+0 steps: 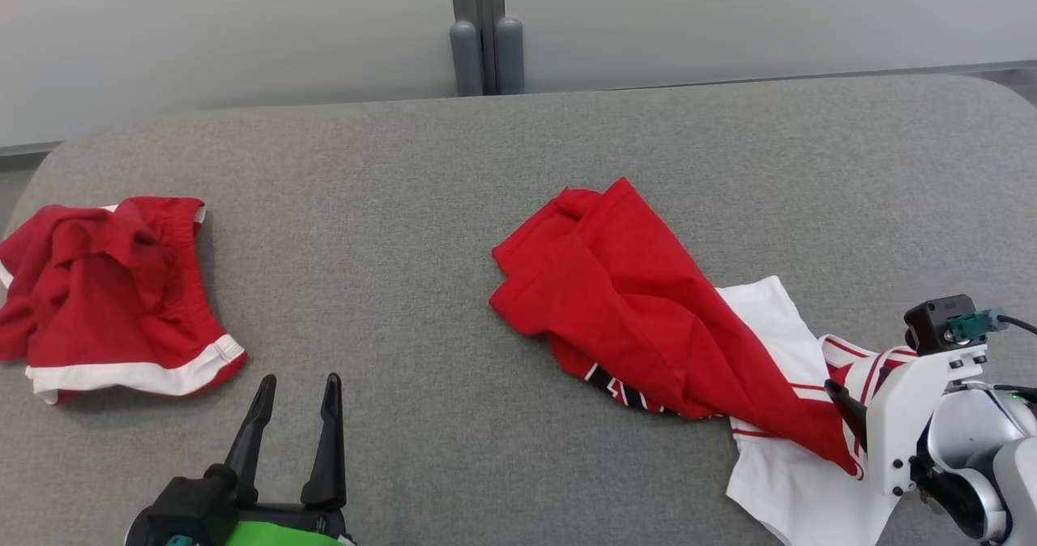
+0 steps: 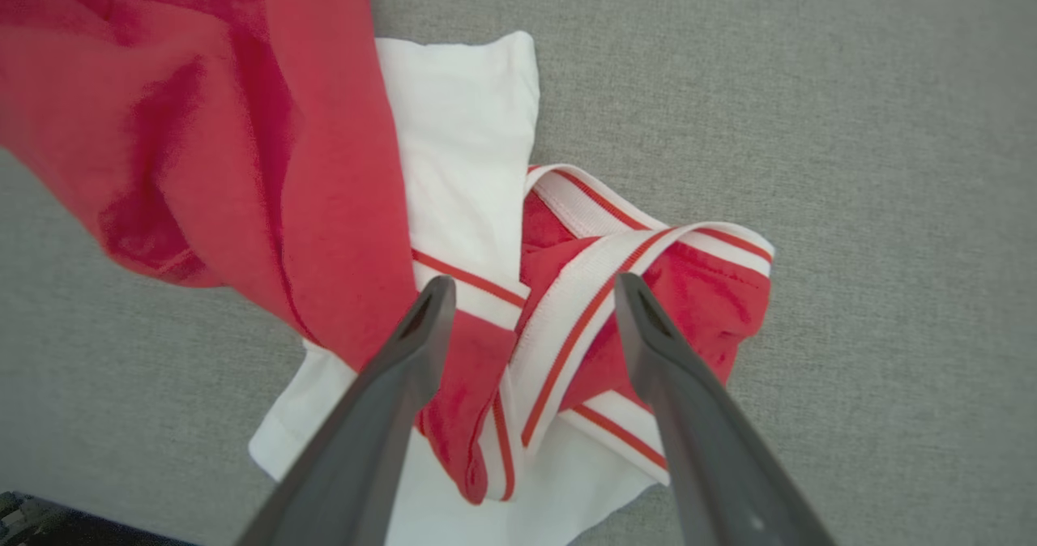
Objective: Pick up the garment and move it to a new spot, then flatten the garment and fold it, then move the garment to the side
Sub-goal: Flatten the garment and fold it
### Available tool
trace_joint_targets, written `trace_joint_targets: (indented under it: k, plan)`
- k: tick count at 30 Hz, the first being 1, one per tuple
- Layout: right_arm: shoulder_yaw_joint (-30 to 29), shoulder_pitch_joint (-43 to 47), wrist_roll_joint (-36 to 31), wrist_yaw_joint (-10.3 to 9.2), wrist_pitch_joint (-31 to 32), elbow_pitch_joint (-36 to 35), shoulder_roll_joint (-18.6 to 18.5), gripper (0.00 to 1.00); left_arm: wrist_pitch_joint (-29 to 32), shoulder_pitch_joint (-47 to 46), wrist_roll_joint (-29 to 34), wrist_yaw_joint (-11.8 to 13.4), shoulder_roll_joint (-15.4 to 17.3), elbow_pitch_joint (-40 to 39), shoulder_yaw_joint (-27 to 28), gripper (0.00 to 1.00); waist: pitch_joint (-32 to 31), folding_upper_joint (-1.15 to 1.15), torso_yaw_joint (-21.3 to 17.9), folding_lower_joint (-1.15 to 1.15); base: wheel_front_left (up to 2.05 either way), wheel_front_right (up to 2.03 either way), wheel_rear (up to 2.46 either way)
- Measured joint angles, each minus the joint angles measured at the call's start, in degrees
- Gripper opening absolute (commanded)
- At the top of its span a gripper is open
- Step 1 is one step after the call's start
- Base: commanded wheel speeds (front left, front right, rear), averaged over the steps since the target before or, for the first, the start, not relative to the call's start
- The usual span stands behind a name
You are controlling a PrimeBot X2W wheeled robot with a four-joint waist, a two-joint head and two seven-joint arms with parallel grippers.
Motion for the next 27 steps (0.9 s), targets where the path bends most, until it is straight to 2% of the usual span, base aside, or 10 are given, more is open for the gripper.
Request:
trace_joint_targets:
  k: [6, 15, 16, 17, 18, 19, 22, 27]
  plan:
    - [2.29, -2.98, -0.33, 0.00, -3.75, 8.10, 2.80, 1.00, 0.00, -0.19, 0.19, 0.00, 0.40, 0.32, -0.99, 1.00, 0.69, 0.00, 1.47, 0.00, 0.00, 0.00, 0.00]
    - [3.04, -4.76, 0.10, 0.00, -6.24, 14.38, 3.16, 1.00, 0.00, -0.18, 0.19, 0.00, 0.74, 0.24, -0.87, 1.00, 1.43, 0.00, 2.05, 0.00, 0.00, 0.00, 0.00]
    - [3.21, -5.05, 0.31, 0.00, -6.55, 14.56, 3.20, 0.96, 0.00, -0.18, 0.20, 0.00, 0.74, 0.24, -0.92, 1.00, 1.52, 0.00, 2.04, 0.00, 0.00, 0.00, 0.00]
    - [3.38, -5.35, 0.55, 0.00, -7.08, 14.70, 3.27, 0.59, 0.00, -0.18, 0.25, 0.00, 0.74, 0.22, -0.97, 1.00, 1.64, 0.00, 2.01, 0.00, 0.00, 0.00, 0.00]
    - [3.63, -5.57, 0.60, 0.00, -7.44, 14.84, 3.32, 0.35, 0.00, -0.19, 0.25, 0.00, 0.74, 0.21, -0.99, 1.00, 1.76, 0.00, 1.98, 0.00, 0.00, 0.00, 0.00]
    - [3.72, -5.69, 0.59, 0.00, -7.93, 14.86, 3.34, 0.31, 0.00, -0.19, 0.25, 0.00, 0.74, 0.19, -0.99, 1.00, 1.87, 0.00, 1.94, 0.00, 0.00, 0.00, 0.00]
    - [2.85, -6.11, 0.04, 0.00, -8.95, 14.75, 3.28, 0.36, 0.00, -0.25, 0.25, 0.00, 0.74, 0.16, -0.96, 1.00, 2.15, 0.00, 1.79, 0.00, 0.00, 0.00, 0.00]
    - [1.78, -6.10, -0.58, 0.00, -9.12, 15.06, 3.31, 0.37, 0.00, -0.41, 0.25, 0.00, 0.87, 0.18, -0.75, 1.00, 2.49, 0.00, 1.39, 0.00, 0.00, 0.00, 0.00]
